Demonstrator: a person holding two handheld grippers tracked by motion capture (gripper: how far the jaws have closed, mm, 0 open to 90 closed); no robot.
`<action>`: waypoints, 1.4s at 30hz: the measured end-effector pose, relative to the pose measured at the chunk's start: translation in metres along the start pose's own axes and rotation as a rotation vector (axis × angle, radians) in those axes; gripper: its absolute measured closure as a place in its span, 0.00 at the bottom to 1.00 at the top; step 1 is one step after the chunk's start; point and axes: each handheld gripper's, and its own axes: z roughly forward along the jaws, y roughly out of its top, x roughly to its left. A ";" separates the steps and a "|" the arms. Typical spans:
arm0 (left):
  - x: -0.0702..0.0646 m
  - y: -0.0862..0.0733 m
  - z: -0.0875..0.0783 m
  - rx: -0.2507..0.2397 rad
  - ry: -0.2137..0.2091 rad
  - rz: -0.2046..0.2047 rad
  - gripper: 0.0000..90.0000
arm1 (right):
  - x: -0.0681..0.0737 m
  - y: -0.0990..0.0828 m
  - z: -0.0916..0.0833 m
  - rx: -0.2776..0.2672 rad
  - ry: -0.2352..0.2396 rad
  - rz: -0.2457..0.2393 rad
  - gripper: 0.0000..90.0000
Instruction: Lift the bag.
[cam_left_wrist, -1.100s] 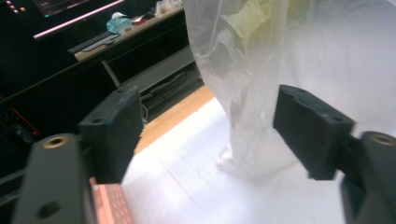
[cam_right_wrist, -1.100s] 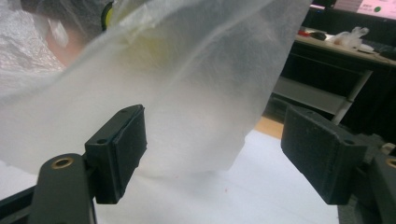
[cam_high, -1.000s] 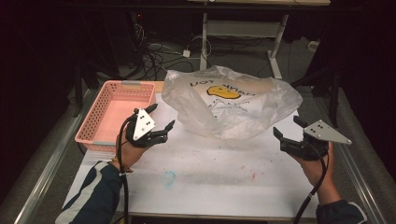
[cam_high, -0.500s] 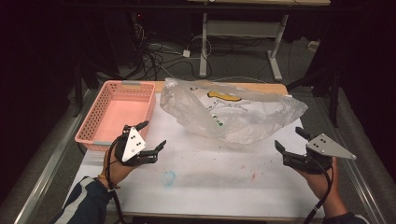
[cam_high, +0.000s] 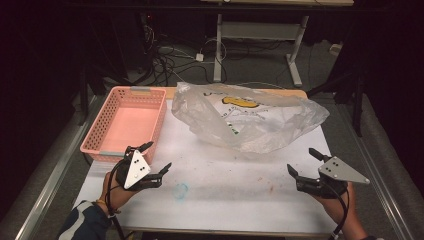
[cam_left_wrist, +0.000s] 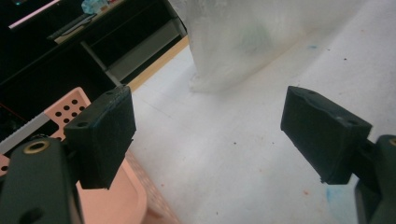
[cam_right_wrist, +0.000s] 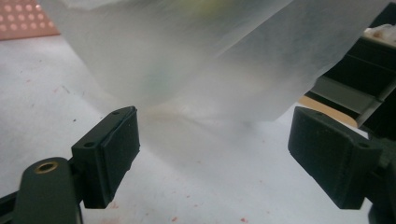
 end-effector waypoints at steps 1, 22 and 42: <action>-0.001 -0.002 0.000 0.005 -0.001 0.000 0.20 | 0.002 -0.002 0.001 0.008 0.003 -0.002 0.18; -0.011 -0.029 -0.014 0.091 -0.029 -0.010 0.20 | 0.029 -0.023 0.000 0.037 0.060 -0.021 0.18; -0.022 -0.040 -0.022 0.137 -0.074 0.003 0.20 | 0.048 -0.035 -0.002 0.084 0.100 -0.057 0.18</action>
